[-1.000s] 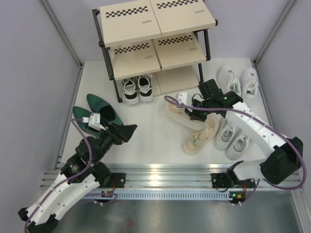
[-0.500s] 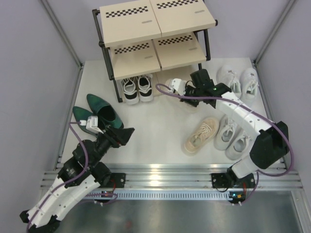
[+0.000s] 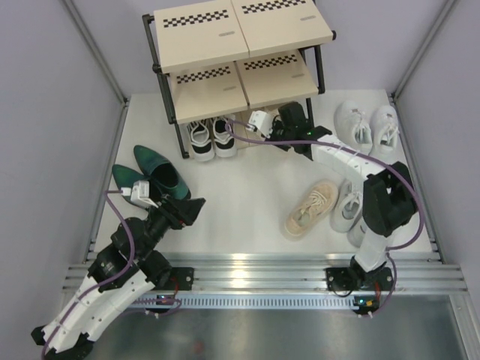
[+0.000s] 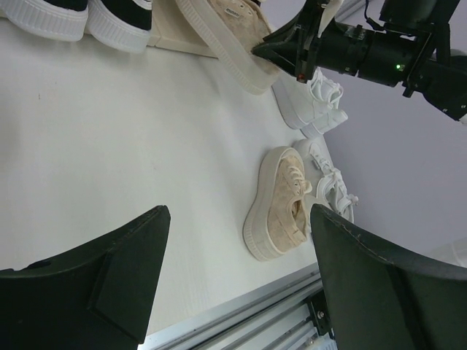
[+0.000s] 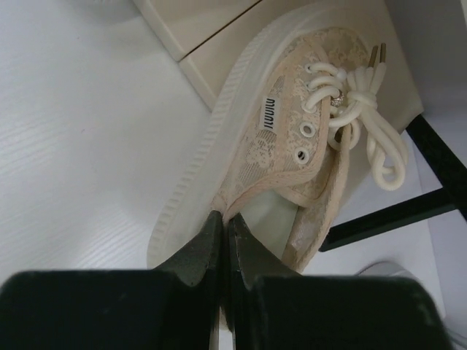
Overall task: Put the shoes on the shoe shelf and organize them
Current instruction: Place the shoe at the shoe shelf.
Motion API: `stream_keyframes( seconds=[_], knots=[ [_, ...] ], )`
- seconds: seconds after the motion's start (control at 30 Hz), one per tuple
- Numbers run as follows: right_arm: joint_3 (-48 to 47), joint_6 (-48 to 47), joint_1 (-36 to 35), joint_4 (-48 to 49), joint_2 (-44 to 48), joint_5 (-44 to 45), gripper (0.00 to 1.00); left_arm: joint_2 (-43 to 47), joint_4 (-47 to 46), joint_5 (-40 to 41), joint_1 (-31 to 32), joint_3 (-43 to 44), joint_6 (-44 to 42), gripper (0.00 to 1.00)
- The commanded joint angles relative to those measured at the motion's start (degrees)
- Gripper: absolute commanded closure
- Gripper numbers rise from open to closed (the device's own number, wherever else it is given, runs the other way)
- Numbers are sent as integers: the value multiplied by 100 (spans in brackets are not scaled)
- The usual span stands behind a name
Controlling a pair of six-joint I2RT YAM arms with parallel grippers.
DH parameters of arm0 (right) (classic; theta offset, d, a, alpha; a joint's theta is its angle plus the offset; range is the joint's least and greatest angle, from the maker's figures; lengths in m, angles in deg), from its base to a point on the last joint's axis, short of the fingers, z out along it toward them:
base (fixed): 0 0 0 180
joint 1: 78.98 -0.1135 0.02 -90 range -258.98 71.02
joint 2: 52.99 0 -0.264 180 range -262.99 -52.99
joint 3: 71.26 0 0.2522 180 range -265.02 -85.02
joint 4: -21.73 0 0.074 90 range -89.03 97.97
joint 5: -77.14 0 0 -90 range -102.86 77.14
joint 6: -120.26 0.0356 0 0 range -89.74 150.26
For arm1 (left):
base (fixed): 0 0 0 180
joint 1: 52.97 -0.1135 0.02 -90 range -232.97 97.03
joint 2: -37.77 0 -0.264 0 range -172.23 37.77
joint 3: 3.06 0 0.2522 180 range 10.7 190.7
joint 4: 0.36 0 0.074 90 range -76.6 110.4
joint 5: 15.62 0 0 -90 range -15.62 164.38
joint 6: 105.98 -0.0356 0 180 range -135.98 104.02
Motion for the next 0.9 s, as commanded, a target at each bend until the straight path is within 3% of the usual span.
stream_keyframes(
  seconds=[0.0, 0.47, 0.87],
  knots=[
    [-22, -55, -150, 1817, 65, 420, 100, 42, -67, 94, -3, 130, 25, 17],
    [-75, 86, -352, 3618, -910, 1237, 100, -2, -76, 226, -3, 33, 165, 17],
    [-293, -2, -440, 4104, -1306, 1440, 100, -28, -85, 235, -3, -11, 192, 17]
  ],
)
